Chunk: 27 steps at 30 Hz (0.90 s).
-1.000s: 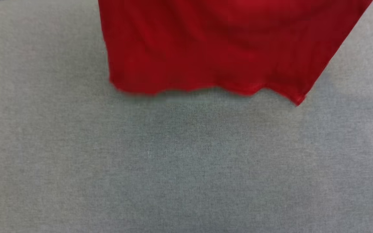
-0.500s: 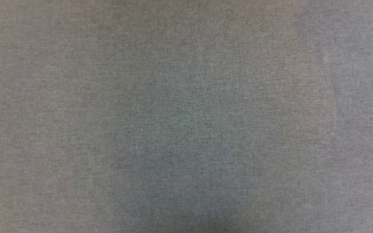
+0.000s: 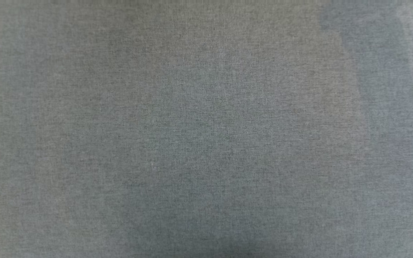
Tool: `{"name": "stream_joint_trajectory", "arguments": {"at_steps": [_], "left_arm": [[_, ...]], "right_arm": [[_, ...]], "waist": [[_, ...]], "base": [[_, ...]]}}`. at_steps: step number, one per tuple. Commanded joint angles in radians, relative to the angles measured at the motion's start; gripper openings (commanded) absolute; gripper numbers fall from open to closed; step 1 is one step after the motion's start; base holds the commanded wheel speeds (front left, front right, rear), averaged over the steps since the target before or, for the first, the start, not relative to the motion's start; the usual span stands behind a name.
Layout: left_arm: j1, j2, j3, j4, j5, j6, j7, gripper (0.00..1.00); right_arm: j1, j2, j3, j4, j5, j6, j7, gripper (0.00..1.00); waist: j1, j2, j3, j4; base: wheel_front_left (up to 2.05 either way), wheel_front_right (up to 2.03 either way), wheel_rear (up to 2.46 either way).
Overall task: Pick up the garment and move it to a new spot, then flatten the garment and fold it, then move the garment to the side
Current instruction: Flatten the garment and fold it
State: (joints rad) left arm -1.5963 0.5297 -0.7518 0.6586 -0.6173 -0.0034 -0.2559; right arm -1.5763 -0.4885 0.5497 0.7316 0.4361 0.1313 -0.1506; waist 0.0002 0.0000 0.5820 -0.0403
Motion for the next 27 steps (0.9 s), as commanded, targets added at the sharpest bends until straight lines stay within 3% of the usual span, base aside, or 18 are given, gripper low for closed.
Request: {"name": "stream_joint_trajectory", "arguments": {"at_steps": [1, 16, 27], "left_arm": [[0.072, 0.015, 0.017, -0.034, -0.006, 0.013, -0.005, 0.00], [0.898, 0.098, 0.185, -0.448, -0.005, 0.147, -0.006, 0.00], [1.329, 0.092, 0.208, -0.505, -0.016, 0.191, -0.006, 0.00]], "right_arm": [[0.053, -0.007, 0.017, -0.016, 0.025, -0.001, -0.016, 0.00], [0.672, -0.144, 0.098, -0.258, 0.149, -0.001, -0.032, 0.00], [1.120, -0.179, -0.011, -0.394, 0.148, -0.001, 0.032, 0.00]], "waist": [[-0.0002, 0.0000, -0.044, 0.000], [-0.0002, 0.0000, -0.266, 0.012], [-0.0002, 0.0000, -0.386, 0.014]], "base": [[0.00, 0.00, 0.00], [0.00, 0.00, 0.00], [0.00, 0.00, 0.00]]}}
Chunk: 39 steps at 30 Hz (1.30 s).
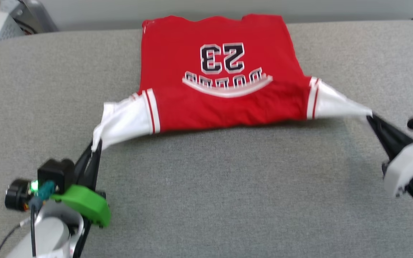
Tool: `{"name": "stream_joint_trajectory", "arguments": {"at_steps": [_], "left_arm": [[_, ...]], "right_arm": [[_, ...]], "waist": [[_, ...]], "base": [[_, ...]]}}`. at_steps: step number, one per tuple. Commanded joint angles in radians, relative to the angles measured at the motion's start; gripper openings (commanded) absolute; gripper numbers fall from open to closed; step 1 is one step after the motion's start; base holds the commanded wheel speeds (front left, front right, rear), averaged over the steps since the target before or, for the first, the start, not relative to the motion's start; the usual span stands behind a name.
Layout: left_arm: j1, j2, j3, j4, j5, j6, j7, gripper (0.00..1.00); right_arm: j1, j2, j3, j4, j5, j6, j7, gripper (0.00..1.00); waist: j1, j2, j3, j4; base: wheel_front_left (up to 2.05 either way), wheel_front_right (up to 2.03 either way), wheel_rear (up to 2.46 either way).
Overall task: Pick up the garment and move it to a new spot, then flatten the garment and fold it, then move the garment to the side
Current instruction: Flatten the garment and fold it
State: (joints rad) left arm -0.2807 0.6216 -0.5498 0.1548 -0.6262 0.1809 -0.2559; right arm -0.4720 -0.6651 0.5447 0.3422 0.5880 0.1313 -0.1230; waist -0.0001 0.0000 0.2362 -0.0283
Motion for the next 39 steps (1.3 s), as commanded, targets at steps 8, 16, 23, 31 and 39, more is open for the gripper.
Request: {"name": "stream_joint_trajectory", "arguments": {"at_steps": [8, 16, 23, 31, 39], "left_arm": [[0.210, -0.029, 0.034, -0.004, -0.020, 0.021, -0.006, 0.00], [0.349, -0.085, 0.083, 0.009, 0.010, 0.019, -0.006, 0.00], [0.368, -0.120, 0.103, 0.032, 0.041, -0.011, -0.006, 0.00], [0.342, -0.163, 0.137, 0.023, 0.092, -0.038, -0.006, 0.00], [0.311, -0.215, 0.175, -0.036, 0.167, -0.055, -0.006, 0.00]], "right_arm": [[0.305, 0.030, -0.173, -0.055, -0.037, -0.001, 0.037, 0.00], [0.566, 0.109, -0.366, -0.122, -0.075, -0.001, 0.073, 0.00], [0.700, 0.176, -0.470, -0.187, -0.118, -0.001, 0.118, 0.00], [0.675, 0.236, -0.565, -0.271, -0.149, -0.001, 0.148, 1.00], [0.537, 0.215, -0.645, -0.449, -0.180, -0.001, 0.179, 1.00]], "waist": [[0.0001, 0.0000, -0.100, 0.002], [0.0001, 0.0000, -0.135, 0.018], [0.0001, 0.0000, -0.137, 0.030], [0.0001, 0.0000, -0.114, 0.039], [0.0001, 0.0000, -0.057, 0.068]], "base": [[0.00, 0.00, 0.00], [0.00, 0.00, 0.00], [0.00, 0.00, 0.00], [0.00, 0.00, 0.00], [0.00, 0.00, 0.00]]}}
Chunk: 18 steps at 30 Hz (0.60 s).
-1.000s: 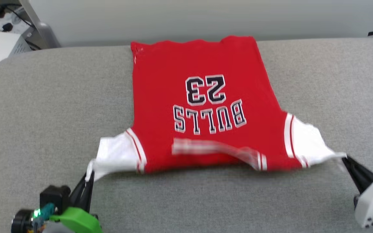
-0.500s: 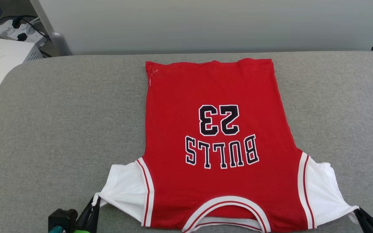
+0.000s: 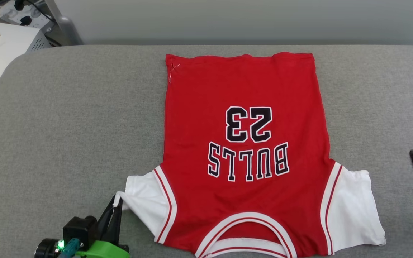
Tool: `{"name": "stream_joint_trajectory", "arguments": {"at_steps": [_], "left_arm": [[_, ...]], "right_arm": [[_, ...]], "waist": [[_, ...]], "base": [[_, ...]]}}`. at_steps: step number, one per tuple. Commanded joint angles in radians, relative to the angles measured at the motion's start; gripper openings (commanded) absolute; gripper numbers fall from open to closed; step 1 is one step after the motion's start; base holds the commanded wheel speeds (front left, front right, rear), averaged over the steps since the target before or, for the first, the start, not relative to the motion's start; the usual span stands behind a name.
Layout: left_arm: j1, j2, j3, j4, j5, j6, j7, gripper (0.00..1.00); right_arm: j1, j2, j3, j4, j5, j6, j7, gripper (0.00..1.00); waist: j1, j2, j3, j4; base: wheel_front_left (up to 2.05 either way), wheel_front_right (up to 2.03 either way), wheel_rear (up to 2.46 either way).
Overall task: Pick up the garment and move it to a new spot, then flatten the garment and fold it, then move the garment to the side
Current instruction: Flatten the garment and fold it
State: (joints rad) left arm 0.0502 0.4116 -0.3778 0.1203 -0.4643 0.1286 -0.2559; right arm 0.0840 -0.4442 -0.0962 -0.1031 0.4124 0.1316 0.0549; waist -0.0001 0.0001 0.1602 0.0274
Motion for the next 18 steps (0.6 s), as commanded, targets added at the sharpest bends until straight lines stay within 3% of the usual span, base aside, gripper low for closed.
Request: {"name": "stream_joint_trajectory", "arguments": {"at_steps": [1, 10, 18], "left_arm": [[-0.026, -0.014, 0.008, -0.014, 0.015, -0.003, -0.006, 0.00], [-0.115, -0.083, 0.028, -0.074, 0.097, -0.044, -0.006, 0.00], [-0.199, -0.176, 0.038, -0.127, 0.165, -0.083, -0.006, 0.00]], "right_arm": [[-0.058, -0.014, -0.017, -0.026, -0.003, -0.001, 0.008, 1.00], [-0.458, -0.146, -0.027, -0.054, 0.054, -0.001, 0.180, 1.00], [-0.867, -0.274, 0.128, 0.132, 0.132, -0.001, 0.453, 1.00]], "waist": [[0.0001, -0.0001, 0.033, 0.018], [0.0001, -0.0001, 0.174, 0.108], [0.0001, -0.0001, 0.322, 0.196]], "base": [[0.00, 0.00, 0.00], [0.00, 0.00, 0.00], [0.00, 0.00, 0.00]]}}
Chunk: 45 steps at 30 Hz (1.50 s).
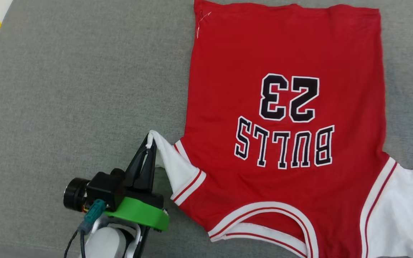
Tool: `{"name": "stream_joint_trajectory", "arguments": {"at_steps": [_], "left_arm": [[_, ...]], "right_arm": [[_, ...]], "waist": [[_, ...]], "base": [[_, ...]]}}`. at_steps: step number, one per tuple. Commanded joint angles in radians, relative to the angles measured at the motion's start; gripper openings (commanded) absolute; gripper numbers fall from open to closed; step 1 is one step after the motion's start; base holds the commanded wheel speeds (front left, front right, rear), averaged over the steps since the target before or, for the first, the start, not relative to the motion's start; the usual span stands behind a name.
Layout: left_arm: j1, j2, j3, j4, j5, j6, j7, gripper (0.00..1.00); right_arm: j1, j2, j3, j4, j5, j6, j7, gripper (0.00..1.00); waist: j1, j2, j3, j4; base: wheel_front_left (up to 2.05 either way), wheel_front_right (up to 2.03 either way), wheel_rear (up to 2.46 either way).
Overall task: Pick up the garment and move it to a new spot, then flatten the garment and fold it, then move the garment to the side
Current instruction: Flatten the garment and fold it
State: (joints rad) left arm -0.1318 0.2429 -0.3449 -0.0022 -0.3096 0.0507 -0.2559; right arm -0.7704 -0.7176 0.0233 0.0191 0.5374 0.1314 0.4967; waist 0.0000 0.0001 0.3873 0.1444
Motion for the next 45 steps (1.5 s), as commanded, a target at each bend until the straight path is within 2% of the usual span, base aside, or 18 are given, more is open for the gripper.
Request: {"name": "stream_joint_trajectory", "arguments": {"at_steps": [1, 8, 12, 17, 22, 28, 29, 30, 34, 39, 45], "left_arm": [[-0.021, -0.014, 0.005, -0.008, 0.016, -0.008, -0.006, 0.00], [-0.053, -0.077, 0.016, -0.034, 0.069, -0.039, -0.006, 0.00], [-0.063, -0.105, 0.025, -0.047, 0.090, -0.055, -0.006, 0.00], [-0.078, -0.130, 0.031, -0.057, 0.112, -0.074, -0.006, 0.00], [-0.091, -0.151, 0.040, -0.065, 0.127, -0.087, -0.006, 0.00], [-0.085, -0.166, 0.056, -0.069, 0.139, -0.094, -0.006, 0.00], [-0.084, -0.167, 0.057, -0.069, 0.141, -0.094, -0.006, 0.00], [-0.081, -0.169, 0.062, -0.069, 0.143, -0.095, -0.006, 0.00], [-0.068, -0.173, 0.082, -0.063, 0.153, -0.098, -0.006, 0.00], [-0.045, -0.175, 0.101, -0.063, 0.159, -0.100, -0.006, 0.00], [-0.006, -0.170, 0.126, -0.057, 0.170, -0.104, -0.006, 0.00]], "right_arm": [[-0.038, -0.008, 0.026, 0.029, 0.014, -0.001, 0.045, 1.00], [-0.238, -0.056, 0.199, 0.191, 0.094, -0.001, 0.366, 1.00], [-0.309, -0.049, 0.235, 0.256, 0.116, -0.001, 0.488, 1.00], [-0.377, -0.019, 0.251, 0.319, 0.083, -0.001, 0.530, 1.00], [-0.379, 0.005, 0.282, 0.382, 0.057, -0.001, 0.539, 1.00], [-0.294, -0.022, 0.353, 0.406, 0.099, -0.001, 0.582, 1.00], [-0.289, -0.026, 0.354, 0.406, 0.107, -0.001, 0.583, 0.98], [-0.284, -0.032, 0.352, 0.406, 0.119, -0.001, 0.578, 0.00], [-0.295, -0.048, 0.357, 0.403, 0.124, -0.001, 0.526, 0.00], [-0.329, -0.037, 0.354, 0.375, 0.158, -0.001, 0.423, 0.00], [-0.304, -0.095, 0.392, 0.331, 0.200, -0.001, 0.316, 0.00]], "waist": [[0.0000, -0.0001, 0.105, 0.085], [0.0000, -0.0001, 0.191, 0.133], [0.0000, -0.0001, 0.233, 0.150], [0.0000, -0.0001, 0.286, 0.171], [0.0000, -0.0001, 0.325, 0.182], [0.0000, -0.0001, 0.327, 0.176], [0.0000, -0.0001, 0.326, 0.175], [0.0000, -0.0001, 0.323, 0.173], [0.0000, -0.0001, 0.291, 0.158], [0.0000, -0.0001, 0.234, 0.137], [0.0000, -0.0001, 0.137, 0.102]], "base": [[0.00, 0.00, 0.00], [0.00, 0.00, 0.00], [0.00, 0.00, 0.00], [0.00, 0.00, 0.00], [0.00, 0.00, 0.00], [0.00, 0.00, 0.00], [0.00, 0.00, 0.00], [0.00, 0.00, 0.00], [0.00, 0.00, 0.00], [0.00, 0.00, 0.00], [0.00, 0.00, 0.00]]}}
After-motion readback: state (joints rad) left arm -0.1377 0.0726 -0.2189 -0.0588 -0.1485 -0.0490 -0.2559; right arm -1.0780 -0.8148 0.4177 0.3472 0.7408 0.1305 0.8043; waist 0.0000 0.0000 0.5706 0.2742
